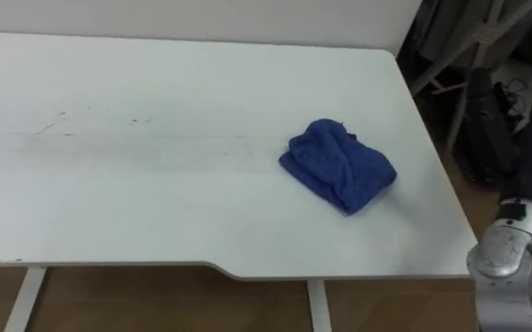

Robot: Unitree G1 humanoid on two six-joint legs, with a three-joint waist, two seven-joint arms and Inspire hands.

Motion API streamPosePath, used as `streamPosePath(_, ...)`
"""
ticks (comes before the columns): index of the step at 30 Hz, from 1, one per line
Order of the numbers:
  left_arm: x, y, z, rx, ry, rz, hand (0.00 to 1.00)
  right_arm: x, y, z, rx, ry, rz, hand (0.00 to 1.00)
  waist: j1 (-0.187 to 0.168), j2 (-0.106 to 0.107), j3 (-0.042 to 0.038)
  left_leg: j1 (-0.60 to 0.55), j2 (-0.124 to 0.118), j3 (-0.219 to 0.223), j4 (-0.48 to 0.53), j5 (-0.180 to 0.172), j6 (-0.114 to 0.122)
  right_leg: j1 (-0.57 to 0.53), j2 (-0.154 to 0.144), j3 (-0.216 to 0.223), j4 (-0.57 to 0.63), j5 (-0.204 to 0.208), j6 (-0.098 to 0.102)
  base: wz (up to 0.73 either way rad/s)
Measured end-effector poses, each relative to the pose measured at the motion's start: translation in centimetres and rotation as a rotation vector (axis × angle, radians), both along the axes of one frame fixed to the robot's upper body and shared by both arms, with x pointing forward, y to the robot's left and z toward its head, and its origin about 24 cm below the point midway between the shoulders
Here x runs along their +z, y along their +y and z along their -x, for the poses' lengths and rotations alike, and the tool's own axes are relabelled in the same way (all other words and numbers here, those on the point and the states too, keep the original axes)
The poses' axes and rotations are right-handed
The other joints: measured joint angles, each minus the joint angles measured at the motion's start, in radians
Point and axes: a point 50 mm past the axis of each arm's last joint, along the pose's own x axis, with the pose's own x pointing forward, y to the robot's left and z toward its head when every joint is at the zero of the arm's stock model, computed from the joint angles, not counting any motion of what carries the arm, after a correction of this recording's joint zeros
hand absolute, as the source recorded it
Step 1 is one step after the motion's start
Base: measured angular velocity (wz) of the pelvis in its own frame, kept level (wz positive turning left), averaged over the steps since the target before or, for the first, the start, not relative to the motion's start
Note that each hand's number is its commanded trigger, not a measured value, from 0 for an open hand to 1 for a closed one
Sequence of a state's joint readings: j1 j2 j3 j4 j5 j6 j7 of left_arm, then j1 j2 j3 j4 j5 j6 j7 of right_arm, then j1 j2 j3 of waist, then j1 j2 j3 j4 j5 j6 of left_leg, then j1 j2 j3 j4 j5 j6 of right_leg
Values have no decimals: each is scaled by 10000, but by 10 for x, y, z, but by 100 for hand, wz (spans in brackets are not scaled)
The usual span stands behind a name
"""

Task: Wipe table

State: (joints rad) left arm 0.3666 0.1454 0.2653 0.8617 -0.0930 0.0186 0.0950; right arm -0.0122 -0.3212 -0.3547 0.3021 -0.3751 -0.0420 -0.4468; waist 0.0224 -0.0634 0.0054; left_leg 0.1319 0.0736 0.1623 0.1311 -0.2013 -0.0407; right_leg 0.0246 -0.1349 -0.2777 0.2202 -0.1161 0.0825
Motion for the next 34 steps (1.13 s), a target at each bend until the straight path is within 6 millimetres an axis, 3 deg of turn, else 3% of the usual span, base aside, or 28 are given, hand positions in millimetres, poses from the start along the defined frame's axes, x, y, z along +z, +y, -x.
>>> streamPosePath(3, 2, 6, 3, 261, 32, -196, 0, -1, -22, 23, -1274, -207, -128, 0, -227, -45, -23, -2, 1, 33, 11, -21, 0, -18, 5, 31, 2, -21, -8, -3)
streamPosePath(9, 3, 9, 5, 347, 186, -222, 0, -22, -41, 59, -2689, 507, -873, 0, -521, -123, -81, 28, 8, 141, 19, -44, -2, -39, 27, 154, 1, -22, -11, -5)
streamPosePath(13, 2, 9, 7, 406, 429, -127, 0, -69, -51, 94, -4427, 1922, -2929, 0, -703, -224, -138, 22, 10, 155, 41, -63, 1, -38, 21, 159, 13, -20, -14, 0)
streamPosePath(18, 2, 9, 10, 500, 539, -97, 0, -121, -47, 154, -6148, 4271, -4799, 0, -660, -197, -126, 63, 37, 169, 30, -132, -5, 25, 45, 210, 9, -21, -13, 0)
streamPosePath(21, 1, 8, 9, 422, 611, -99, 0, -151, -28, 186, -6352, 6265, -5745, 0, -695, -83, -106, 63, 34, 160, 48, -166, -2, 36, 41, 163, -4, -22, -11, 0)
streamPosePath(24, -5, 0, 9, 25, 1080, -102, 0, -181, 14, 211, -5529, 8628, -6720, 0, -499, 107, -81, 182, 38, 236, 32, -193, -15, 109, 67, 261, -28, -27, -6, -6)
streamPosePath(29, -12, -18, 6, -436, 1439, -50, 0, -207, 73, 206, -3722, 10176, -7884, 0, -309, 258, -122, 198, 36, 159, 74, -223, -6, 273, 89, 213, -217, -14, -9, 3)
streamPosePath(31, -14, -25, 5, -722, 1566, 7, 0, -211, 87, 200, -3102, 10365, -8172, 0, -150, 377, -138, 197, 47, 126, 83, -228, -13, 297, 96, 173, -232, -11, -10, 8)
streamPosePath(34, -16, -32, 0, -981, 1524, 35, 0, -212, 95, 186, -2097, 10444, -7973, 0, 93, 540, -86, 177, 46, 108, 47, -229, -12, 287, 96, 141, -259, -12, -9, 0)
